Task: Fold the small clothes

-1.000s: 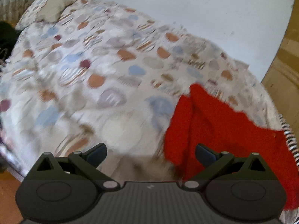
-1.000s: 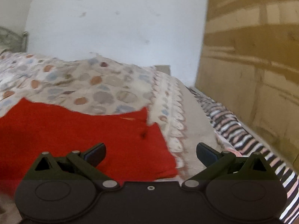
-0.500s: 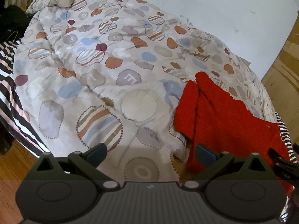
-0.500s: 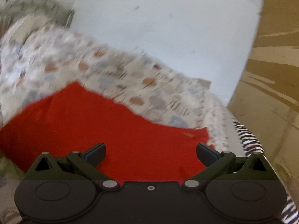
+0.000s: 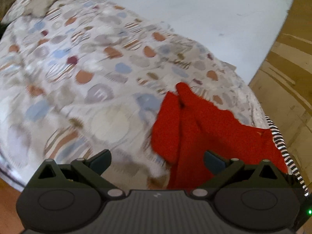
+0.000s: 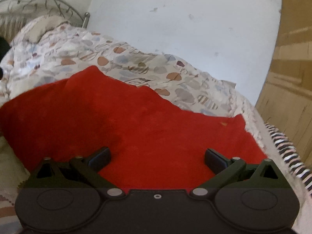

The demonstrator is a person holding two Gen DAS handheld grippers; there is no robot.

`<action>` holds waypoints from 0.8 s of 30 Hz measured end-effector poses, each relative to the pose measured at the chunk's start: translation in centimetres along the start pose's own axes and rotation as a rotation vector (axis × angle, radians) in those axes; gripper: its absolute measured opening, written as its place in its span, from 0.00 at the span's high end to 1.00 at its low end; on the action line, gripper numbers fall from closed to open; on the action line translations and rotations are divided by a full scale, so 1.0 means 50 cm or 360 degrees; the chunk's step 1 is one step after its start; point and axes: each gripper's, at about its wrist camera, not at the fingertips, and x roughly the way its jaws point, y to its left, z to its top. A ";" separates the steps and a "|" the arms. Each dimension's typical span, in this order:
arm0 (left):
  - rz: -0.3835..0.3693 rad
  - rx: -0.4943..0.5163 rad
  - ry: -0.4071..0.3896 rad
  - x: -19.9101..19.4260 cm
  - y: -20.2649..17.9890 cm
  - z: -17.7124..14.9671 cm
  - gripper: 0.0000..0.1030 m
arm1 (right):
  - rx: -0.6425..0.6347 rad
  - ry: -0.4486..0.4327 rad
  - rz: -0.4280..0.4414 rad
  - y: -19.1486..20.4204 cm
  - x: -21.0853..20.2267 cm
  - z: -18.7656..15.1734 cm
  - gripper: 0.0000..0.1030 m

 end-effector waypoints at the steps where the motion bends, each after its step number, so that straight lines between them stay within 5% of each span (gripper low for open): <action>1: -0.0009 0.0022 -0.0004 0.011 -0.006 0.008 0.00 | 0.0001 -0.0009 -0.0005 0.001 -0.001 -0.001 0.01; 15: -0.0137 0.0428 0.0000 0.200 -0.041 0.065 0.00 | 0.0017 -0.0114 -0.0057 0.010 -0.009 -0.022 0.01; 19: -0.0148 0.0392 0.0107 0.229 -0.025 0.056 0.01 | 0.0018 -0.0122 -0.0060 0.012 -0.013 -0.024 0.01; 24: -0.0143 0.0319 0.0072 0.229 -0.010 0.034 0.01 | 0.0016 -0.0132 -0.0068 0.014 -0.015 -0.027 0.01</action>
